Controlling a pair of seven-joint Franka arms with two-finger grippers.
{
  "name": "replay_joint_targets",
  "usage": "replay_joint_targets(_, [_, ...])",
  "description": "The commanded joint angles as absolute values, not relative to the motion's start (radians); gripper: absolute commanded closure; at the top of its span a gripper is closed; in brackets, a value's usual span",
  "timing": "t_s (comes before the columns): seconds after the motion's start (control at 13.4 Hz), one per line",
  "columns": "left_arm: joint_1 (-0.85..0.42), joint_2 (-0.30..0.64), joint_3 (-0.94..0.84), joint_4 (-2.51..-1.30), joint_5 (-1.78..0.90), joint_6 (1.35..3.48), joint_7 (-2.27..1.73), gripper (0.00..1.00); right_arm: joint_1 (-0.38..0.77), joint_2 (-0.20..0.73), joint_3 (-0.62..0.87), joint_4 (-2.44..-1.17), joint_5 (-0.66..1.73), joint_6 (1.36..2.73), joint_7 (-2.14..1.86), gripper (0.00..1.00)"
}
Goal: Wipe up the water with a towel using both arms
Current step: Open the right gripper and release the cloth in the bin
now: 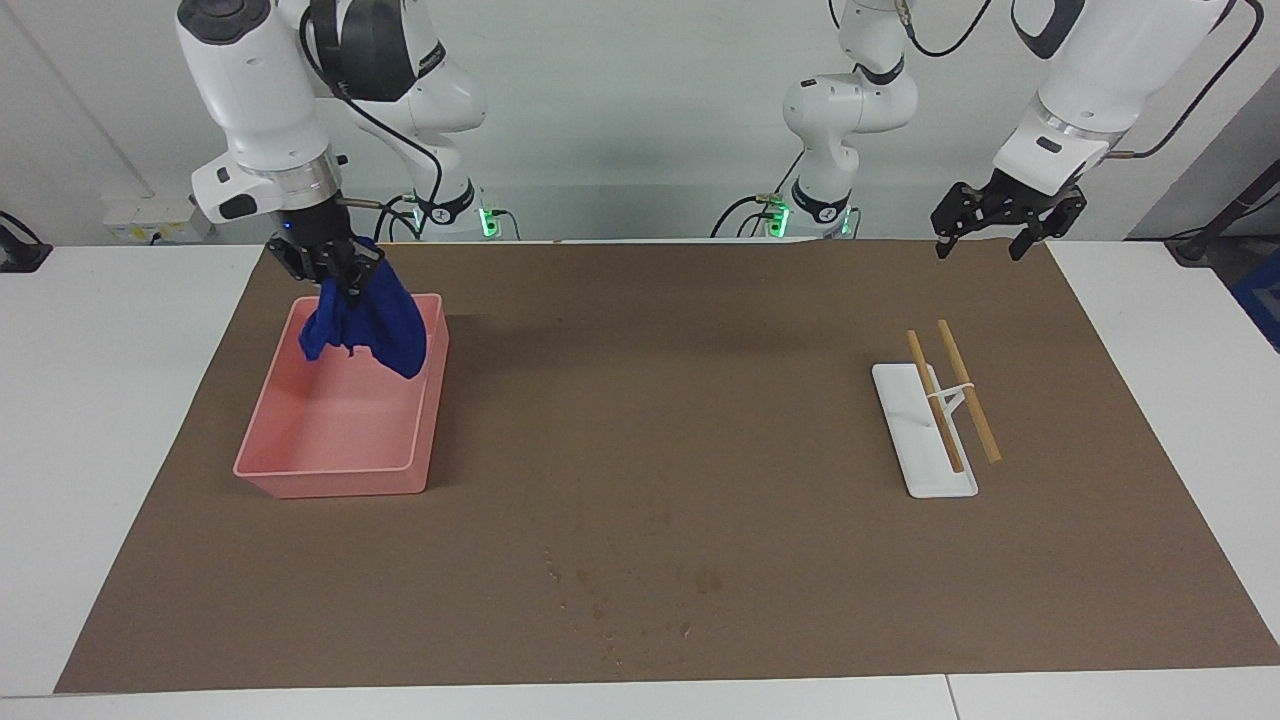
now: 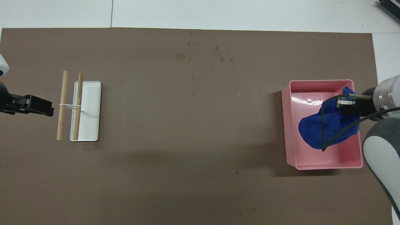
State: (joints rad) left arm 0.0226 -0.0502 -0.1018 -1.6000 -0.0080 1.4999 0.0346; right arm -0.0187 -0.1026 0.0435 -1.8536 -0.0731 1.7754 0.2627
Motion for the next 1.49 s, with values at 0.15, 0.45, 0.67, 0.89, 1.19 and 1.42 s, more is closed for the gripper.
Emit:
replay_joint_targets(0.15, [0.028, -0.078, -0.104, -1.632, -0.015, 1.516, 0.025, 0.0, -0.089, -0.101, 0.057, -2.029, -0.078, 1.945, 0.174, 1.0])
replay_joint_targets(0.45, [0.029, -0.078, -0.104, -1.634, -0.015, 1.516, 0.025, 0.0, -0.121, -0.069, 0.057, -2.137, -0.078, 1.985, 0.157, 1.0])
replay_joint_targets(0.67, [0.029, -0.078, -0.104, -1.632, -0.015, 1.516, 0.026, 0.0, -0.126, -0.046, 0.057, -2.145, -0.078, 1.98, 0.138, 0.12])
replay_joint_targets(0.89, [0.029, -0.078, -0.104, -1.634, -0.015, 1.516, 0.026, 0.0, -0.123, -0.051, 0.058, -2.128, -0.062, 1.962, 0.138, 0.0])
replay_joint_targets(1.19, [0.029, -0.078, -0.104, -1.634, -0.015, 1.516, 0.026, 0.0, -0.109, -0.055, 0.072, -1.976, -0.049, 1.87, 0.146, 0.0])
replay_joint_targets(1.42, [0.029, -0.078, -0.104, -1.634, -0.015, 1.516, 0.026, 0.0, -0.081, -0.052, 0.072, -1.85, -0.049, 1.839, 0.149, 0.0])
